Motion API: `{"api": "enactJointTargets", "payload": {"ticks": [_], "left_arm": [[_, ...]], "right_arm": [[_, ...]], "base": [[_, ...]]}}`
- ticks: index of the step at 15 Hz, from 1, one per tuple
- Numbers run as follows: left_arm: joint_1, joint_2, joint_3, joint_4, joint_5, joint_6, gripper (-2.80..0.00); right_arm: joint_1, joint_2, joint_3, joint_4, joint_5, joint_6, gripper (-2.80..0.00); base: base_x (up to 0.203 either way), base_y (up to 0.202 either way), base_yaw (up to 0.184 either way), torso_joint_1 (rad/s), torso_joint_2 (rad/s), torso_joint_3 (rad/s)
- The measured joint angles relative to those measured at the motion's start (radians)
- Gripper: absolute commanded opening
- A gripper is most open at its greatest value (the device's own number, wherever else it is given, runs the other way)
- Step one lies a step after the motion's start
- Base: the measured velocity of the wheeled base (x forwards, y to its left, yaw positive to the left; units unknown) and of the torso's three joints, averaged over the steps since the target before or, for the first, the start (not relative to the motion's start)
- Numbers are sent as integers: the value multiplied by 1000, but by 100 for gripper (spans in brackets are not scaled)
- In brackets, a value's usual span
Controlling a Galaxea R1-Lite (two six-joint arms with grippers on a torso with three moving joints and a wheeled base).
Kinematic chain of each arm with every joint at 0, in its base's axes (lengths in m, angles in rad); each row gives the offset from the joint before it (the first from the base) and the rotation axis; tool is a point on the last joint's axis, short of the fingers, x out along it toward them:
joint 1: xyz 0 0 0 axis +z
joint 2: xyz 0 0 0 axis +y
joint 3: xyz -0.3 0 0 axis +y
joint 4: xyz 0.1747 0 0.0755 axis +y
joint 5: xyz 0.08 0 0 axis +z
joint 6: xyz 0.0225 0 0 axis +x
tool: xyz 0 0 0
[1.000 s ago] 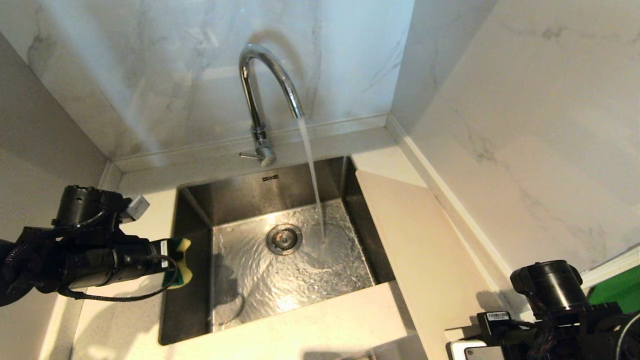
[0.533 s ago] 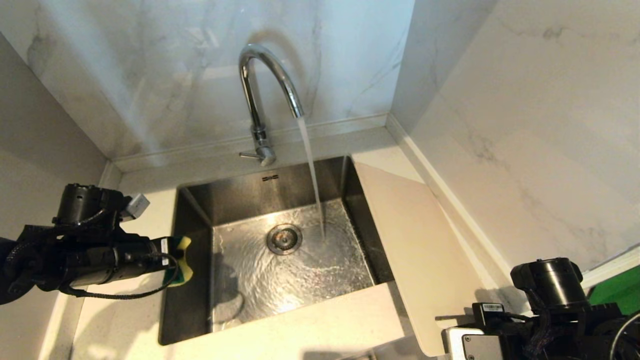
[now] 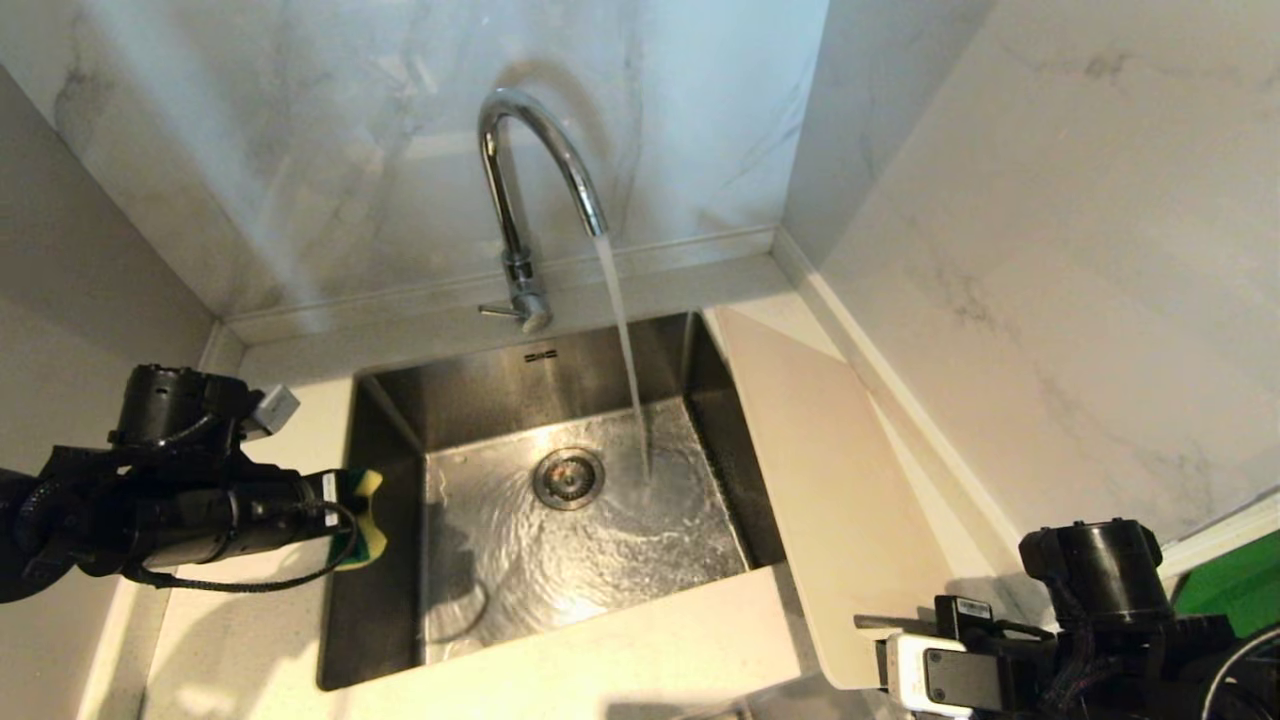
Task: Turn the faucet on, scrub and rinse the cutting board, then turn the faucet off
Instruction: Put down the cutting board
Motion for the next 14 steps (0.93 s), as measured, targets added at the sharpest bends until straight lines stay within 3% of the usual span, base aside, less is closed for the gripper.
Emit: {"api": "enactJointTargets", "payload": {"ticks": [14], "left_arm": [[10,16,-1,-1,-9,1,-280]], "right_arm": [[-8,68,36,-27,-20,-5,-280]], "base": [[0,0,0,0,0,0]]}}
